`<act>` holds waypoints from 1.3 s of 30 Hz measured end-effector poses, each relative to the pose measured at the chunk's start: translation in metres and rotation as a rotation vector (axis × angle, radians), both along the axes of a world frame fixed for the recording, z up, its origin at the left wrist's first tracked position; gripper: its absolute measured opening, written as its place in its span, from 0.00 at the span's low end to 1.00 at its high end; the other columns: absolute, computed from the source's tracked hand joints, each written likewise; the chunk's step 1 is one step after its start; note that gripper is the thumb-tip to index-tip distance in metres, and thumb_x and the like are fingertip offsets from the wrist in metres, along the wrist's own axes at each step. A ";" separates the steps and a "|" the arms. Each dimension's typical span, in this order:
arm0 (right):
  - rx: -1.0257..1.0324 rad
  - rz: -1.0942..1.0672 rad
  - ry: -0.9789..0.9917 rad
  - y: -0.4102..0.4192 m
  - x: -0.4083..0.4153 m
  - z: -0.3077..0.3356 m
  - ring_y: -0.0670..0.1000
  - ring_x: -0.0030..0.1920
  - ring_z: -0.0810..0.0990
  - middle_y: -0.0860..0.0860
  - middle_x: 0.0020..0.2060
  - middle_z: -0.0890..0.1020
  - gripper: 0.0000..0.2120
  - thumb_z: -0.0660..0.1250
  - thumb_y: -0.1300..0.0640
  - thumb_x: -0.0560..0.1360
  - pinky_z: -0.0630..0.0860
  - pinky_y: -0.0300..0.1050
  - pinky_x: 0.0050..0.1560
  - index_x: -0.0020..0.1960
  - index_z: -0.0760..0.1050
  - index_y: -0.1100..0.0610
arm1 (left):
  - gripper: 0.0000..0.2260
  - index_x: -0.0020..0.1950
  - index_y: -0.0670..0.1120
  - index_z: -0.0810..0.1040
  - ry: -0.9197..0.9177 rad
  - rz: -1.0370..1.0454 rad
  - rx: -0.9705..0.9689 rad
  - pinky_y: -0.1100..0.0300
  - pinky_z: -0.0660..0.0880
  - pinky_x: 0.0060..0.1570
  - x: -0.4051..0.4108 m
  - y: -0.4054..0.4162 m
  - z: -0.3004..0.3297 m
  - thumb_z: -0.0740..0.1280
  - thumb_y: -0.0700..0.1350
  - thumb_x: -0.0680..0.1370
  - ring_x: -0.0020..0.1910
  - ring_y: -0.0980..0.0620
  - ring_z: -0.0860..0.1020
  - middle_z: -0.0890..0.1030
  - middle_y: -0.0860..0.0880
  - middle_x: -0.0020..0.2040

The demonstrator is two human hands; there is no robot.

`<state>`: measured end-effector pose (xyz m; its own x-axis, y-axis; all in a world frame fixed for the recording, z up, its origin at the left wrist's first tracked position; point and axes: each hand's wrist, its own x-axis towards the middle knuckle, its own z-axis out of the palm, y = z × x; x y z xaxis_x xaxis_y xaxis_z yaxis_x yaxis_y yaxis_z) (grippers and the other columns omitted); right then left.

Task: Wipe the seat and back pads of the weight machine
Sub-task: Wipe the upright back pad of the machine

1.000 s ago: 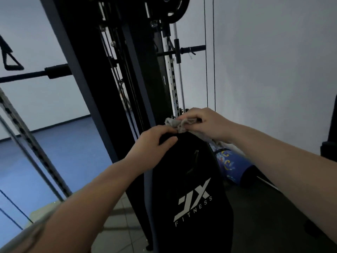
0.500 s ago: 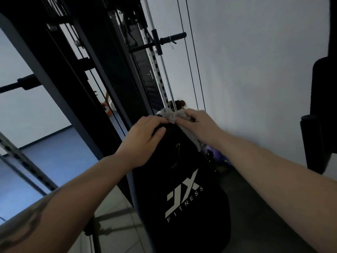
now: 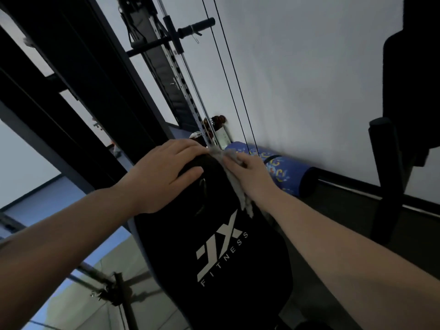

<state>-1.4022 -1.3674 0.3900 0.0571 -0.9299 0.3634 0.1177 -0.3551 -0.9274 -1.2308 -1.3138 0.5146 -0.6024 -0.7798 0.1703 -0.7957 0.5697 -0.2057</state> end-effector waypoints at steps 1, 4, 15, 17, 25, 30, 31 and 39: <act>0.028 -0.020 -0.010 0.000 -0.004 -0.013 0.43 0.33 0.69 0.52 0.29 0.72 0.15 0.67 0.58 0.77 0.64 0.39 0.34 0.36 0.75 0.67 | 0.25 0.72 0.52 0.65 -0.010 -0.015 0.009 0.60 0.62 0.67 0.000 0.000 0.000 0.48 0.60 0.80 0.68 0.54 0.65 0.69 0.53 0.70; 0.077 -0.042 0.067 -0.005 -0.014 -0.024 0.40 0.28 0.62 0.48 0.25 0.65 0.21 0.68 0.57 0.77 0.59 0.40 0.31 0.27 0.66 0.56 | 0.25 0.73 0.52 0.65 -0.027 -0.037 0.051 0.63 0.59 0.66 0.001 -0.002 0.003 0.48 0.60 0.79 0.68 0.55 0.64 0.68 0.53 0.70; 0.173 -0.050 0.244 -0.012 -0.043 -0.105 0.48 0.35 0.72 0.56 0.32 0.76 0.13 0.70 0.63 0.74 0.67 0.45 0.40 0.32 0.73 0.58 | 0.21 0.62 0.54 0.75 -0.058 -0.138 0.232 0.78 0.60 0.57 -0.024 -0.030 0.010 0.51 0.61 0.78 0.59 0.62 0.70 0.75 0.58 0.58; 0.241 0.002 0.132 -0.003 -0.047 -0.114 0.40 0.32 0.72 0.46 0.29 0.77 0.14 0.69 0.66 0.75 0.70 0.37 0.37 0.33 0.75 0.53 | 0.21 0.61 0.53 0.76 -0.058 -0.160 0.208 0.80 0.58 0.56 -0.023 -0.029 0.009 0.51 0.61 0.78 0.59 0.63 0.70 0.75 0.57 0.57; 0.202 -0.018 -0.107 -0.007 -0.030 -0.095 0.40 0.38 0.76 0.53 0.39 0.81 0.04 0.68 0.65 0.75 0.73 0.34 0.41 0.49 0.81 0.62 | 0.21 0.59 0.55 0.76 -0.034 -0.154 0.183 0.78 0.60 0.55 -0.023 -0.028 0.007 0.50 0.62 0.78 0.57 0.62 0.71 0.76 0.58 0.56; 0.427 -0.127 0.205 0.002 -0.038 -0.144 0.38 0.35 0.72 0.48 0.30 0.77 0.09 0.71 0.59 0.75 0.68 0.38 0.37 0.36 0.80 0.56 | 0.23 0.59 0.51 0.78 0.005 -0.140 0.173 0.79 0.61 0.54 -0.024 -0.027 0.007 0.50 0.61 0.78 0.55 0.62 0.71 0.77 0.56 0.55; 0.422 -0.131 0.225 -0.002 -0.036 -0.135 0.41 0.36 0.72 0.50 0.30 0.77 0.09 0.71 0.58 0.75 0.67 0.41 0.38 0.36 0.80 0.55 | 0.24 0.59 0.50 0.79 0.017 -0.136 0.171 0.76 0.63 0.54 -0.025 -0.027 0.007 0.50 0.60 0.78 0.55 0.61 0.72 0.77 0.55 0.55; 0.288 -0.390 0.065 0.020 -0.011 -0.099 0.50 0.44 0.81 0.51 0.41 0.84 0.04 0.70 0.56 0.74 0.74 0.46 0.46 0.48 0.82 0.54 | 0.16 0.54 0.48 0.80 0.275 0.058 -0.044 0.54 0.72 0.55 -0.022 -0.012 0.010 0.56 0.53 0.80 0.53 0.51 0.77 0.81 0.50 0.52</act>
